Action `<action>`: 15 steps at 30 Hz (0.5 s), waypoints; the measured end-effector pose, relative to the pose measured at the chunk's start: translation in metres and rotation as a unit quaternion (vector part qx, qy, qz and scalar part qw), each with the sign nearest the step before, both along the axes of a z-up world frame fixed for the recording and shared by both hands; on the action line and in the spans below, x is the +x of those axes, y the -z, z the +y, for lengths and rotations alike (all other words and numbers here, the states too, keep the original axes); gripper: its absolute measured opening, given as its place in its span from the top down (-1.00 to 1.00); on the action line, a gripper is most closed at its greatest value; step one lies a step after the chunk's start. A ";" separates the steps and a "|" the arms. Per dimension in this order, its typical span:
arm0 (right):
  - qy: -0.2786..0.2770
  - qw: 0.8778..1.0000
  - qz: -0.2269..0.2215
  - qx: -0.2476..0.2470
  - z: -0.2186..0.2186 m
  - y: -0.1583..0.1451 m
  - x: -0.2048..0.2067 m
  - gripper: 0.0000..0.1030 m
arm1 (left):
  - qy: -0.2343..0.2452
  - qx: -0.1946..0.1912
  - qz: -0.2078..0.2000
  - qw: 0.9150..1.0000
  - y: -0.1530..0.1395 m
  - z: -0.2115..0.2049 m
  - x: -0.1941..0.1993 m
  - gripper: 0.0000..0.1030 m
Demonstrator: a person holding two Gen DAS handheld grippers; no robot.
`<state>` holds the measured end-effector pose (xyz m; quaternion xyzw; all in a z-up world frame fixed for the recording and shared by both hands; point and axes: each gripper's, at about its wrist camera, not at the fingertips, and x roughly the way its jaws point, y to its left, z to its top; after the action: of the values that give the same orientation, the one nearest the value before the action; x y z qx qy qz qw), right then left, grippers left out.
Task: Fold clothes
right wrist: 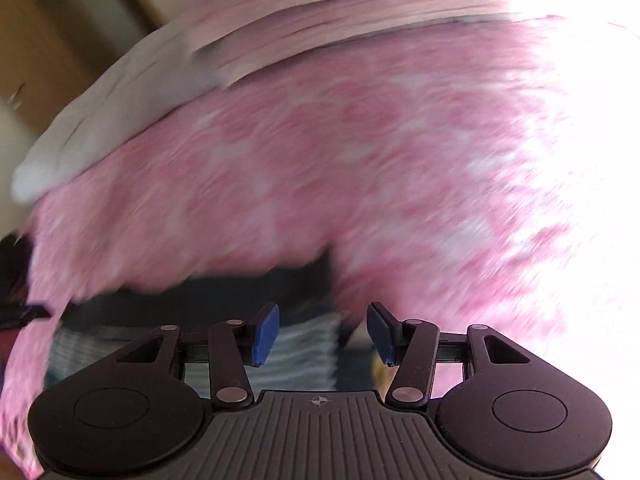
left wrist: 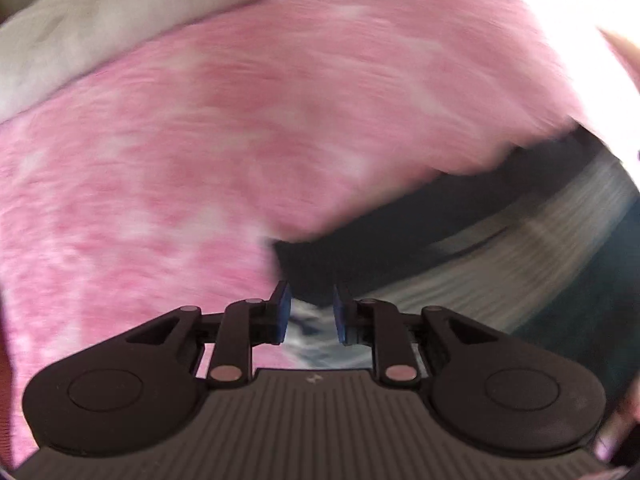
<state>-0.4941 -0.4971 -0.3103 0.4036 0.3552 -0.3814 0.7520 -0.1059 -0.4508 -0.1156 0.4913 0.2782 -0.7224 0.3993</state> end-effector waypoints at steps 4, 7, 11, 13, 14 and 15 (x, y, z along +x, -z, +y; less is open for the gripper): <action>-0.017 1.000 -0.004 0.002 0.025 -0.001 -0.002 -0.03 | 0.065 0.029 -0.047 0.996 0.031 0.028 -0.026 0.61; -0.028 0.999 0.003 0.016 0.028 0.011 -0.007 -0.03 | 0.067 0.031 -0.069 0.995 0.043 0.031 -0.028 0.58; -0.025 1.000 0.008 0.011 0.030 0.011 -0.016 -0.03 | 0.032 0.033 -0.078 0.996 0.029 0.023 -0.024 0.61; -0.010 1.000 0.010 0.000 0.033 0.001 -0.023 -0.03 | 0.021 0.029 -0.087 0.996 0.023 0.025 -0.019 0.62; -0.003 1.000 0.008 0.004 0.035 -0.001 -0.027 -0.03 | 0.016 0.031 -0.090 0.995 0.022 0.026 -0.018 0.62; -0.001 1.000 0.005 0.011 0.037 -0.001 -0.029 -0.03 | 0.015 0.034 -0.095 0.995 0.023 0.029 -0.016 0.62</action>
<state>-0.5235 -0.4600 -0.3093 0.4095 0.3637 -0.3789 0.7459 -0.1221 -0.4218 -0.1388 0.5750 0.2555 -0.6688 0.3961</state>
